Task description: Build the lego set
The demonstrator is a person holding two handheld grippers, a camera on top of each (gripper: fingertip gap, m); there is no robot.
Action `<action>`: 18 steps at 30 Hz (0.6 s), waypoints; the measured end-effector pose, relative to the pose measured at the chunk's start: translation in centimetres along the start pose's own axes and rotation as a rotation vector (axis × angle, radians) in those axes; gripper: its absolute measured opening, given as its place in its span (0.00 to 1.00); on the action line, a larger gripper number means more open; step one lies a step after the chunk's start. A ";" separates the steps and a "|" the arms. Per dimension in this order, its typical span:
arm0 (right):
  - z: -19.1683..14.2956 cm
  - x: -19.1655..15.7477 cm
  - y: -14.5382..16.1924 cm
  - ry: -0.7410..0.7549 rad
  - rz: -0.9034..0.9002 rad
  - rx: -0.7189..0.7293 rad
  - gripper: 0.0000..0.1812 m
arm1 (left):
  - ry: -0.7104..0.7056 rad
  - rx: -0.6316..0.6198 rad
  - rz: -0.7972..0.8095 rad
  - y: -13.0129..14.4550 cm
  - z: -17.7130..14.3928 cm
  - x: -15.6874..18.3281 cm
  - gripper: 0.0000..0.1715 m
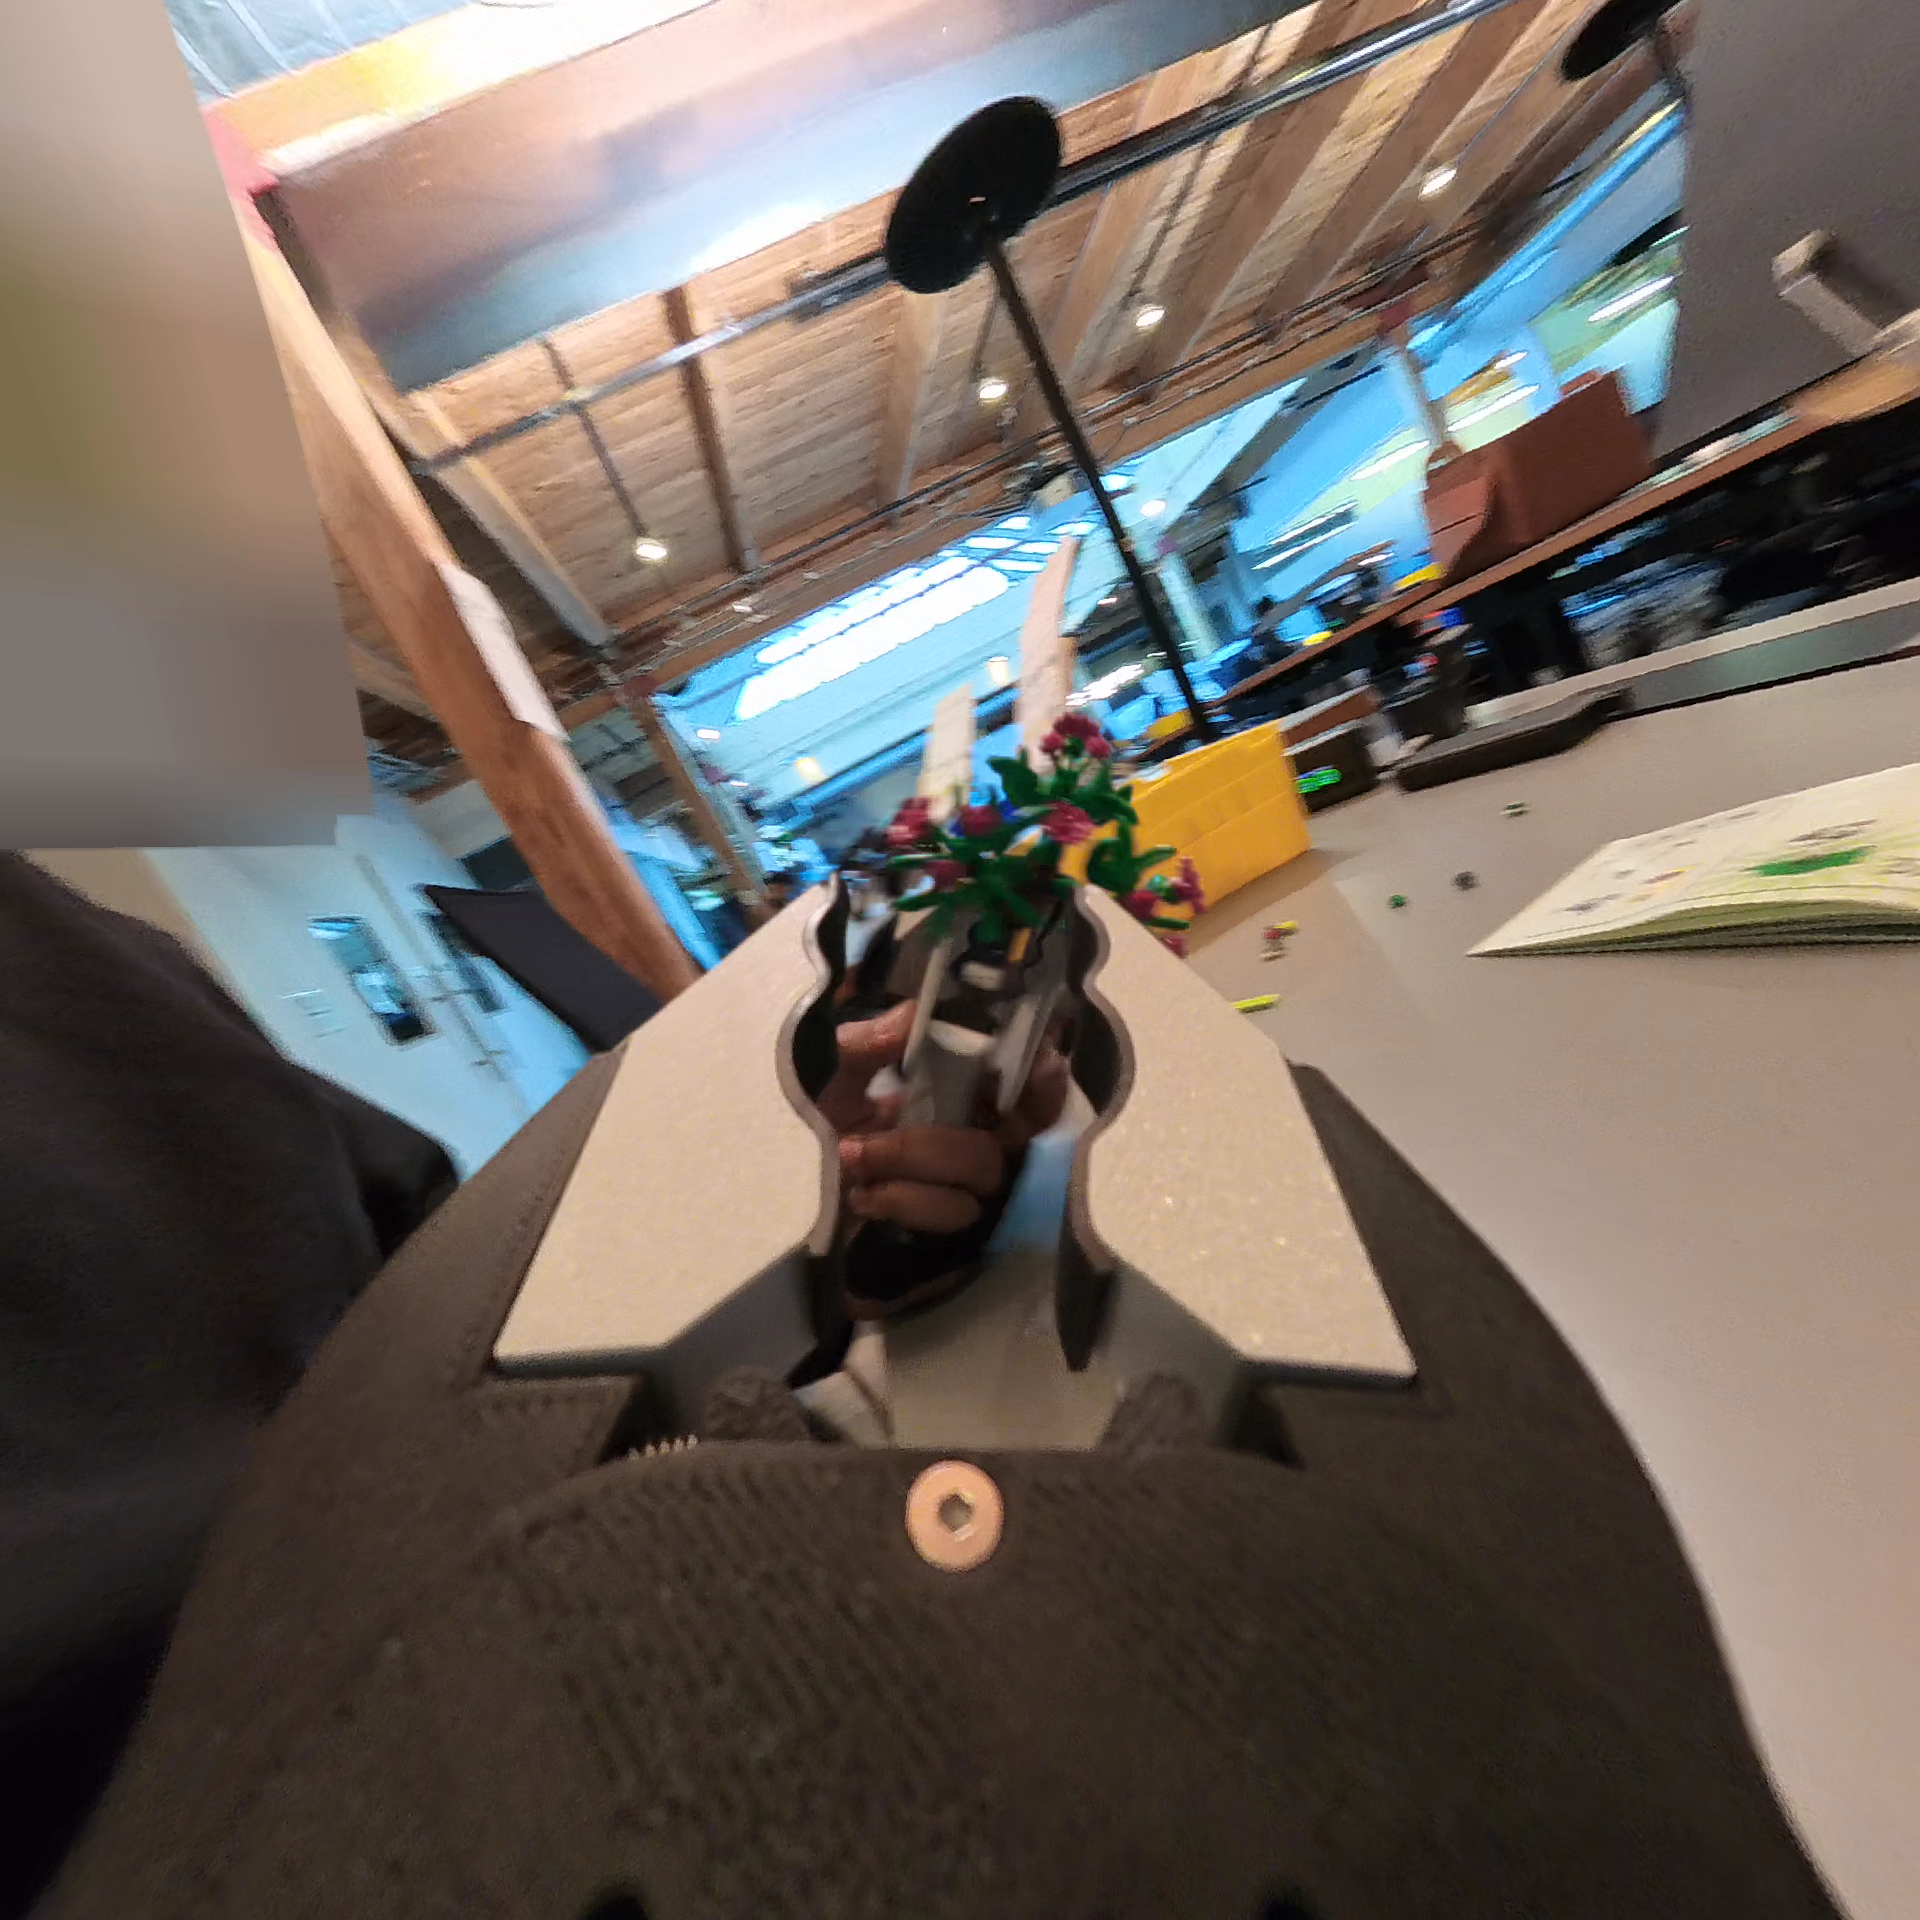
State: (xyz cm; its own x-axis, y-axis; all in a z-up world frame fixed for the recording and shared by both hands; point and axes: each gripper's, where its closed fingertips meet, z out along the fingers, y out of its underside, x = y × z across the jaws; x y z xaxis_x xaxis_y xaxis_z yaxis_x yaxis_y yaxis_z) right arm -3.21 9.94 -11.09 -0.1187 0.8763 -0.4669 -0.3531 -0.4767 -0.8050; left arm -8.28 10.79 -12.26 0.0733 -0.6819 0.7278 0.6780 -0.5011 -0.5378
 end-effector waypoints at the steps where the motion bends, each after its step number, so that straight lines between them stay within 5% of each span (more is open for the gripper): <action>1: -0.2 0.3 -0.1 0.027 -0.027 -0.002 0.22 | -0.102 0.030 0.078 -0.5 -0.4 -0.8 0.07; 6: 0.0 -0.2 0.5 0.105 -0.215 -0.077 0.23 | -0.449 -0.034 0.473 -0.5 -1.1 -2.3 0.08; 11: 0.1 -0.3 0.7 0.178 -0.331 -0.091 0.26 | -0.474 -0.158 0.700 1.7 0.3 -1.5 0.08; 18: -0.1 1.0 1.1 0.276 -0.342 -0.145 0.27 | -0.478 -0.193 0.796 2.6 0.7 -1.0 0.08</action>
State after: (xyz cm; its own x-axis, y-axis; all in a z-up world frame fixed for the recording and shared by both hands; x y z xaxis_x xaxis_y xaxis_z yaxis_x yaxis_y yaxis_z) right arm -3.60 10.23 -12.50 0.2409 0.9431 -0.2293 -0.1930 -0.1850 -0.9636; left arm -6.10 10.60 -14.07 0.7829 -0.5920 0.1914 0.1702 -0.0921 -0.9811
